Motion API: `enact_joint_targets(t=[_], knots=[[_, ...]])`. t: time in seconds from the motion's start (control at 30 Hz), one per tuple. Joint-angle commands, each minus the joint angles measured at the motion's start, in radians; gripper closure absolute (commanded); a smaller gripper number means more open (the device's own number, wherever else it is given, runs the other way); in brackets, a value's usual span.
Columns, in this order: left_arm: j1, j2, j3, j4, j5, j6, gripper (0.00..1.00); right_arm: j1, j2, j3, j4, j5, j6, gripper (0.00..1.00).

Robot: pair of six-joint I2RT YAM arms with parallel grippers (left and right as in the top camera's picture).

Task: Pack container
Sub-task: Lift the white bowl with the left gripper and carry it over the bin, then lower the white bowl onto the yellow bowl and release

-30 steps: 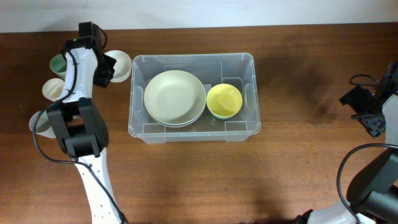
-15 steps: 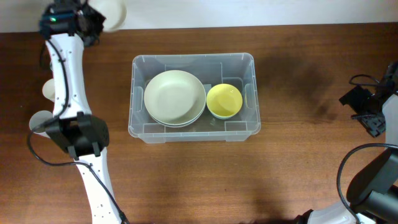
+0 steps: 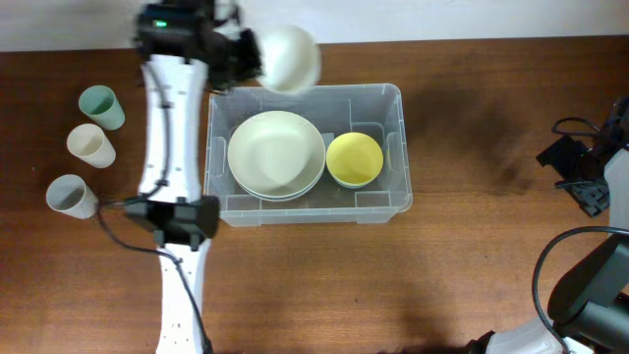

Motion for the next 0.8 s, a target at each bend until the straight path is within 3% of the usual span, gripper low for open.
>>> enact_joint_targets(t=[0.0,0.17,0.33,0.77], knots=[[-0.066,-0.008,0.009,-0.032,0.014,0.059,0.99,0.003,-0.006,-0.001,0.0,0.005,0.005,0.01],[-0.151,-0.007,-0.002,-0.067,-0.09,0.058,0.99,0.003,-0.006,-0.001,0.0,0.005,0.005,0.01],[-0.2,-0.006,-0.051,-0.067,-0.101,0.058,0.99,0.003,-0.006,-0.001,0.0,0.005,0.005,0.01],[-0.213,-0.006,-0.336,0.027,-0.13,0.059,0.99,0.003,-0.006,-0.001,0.0,0.005,0.005,0.01]])
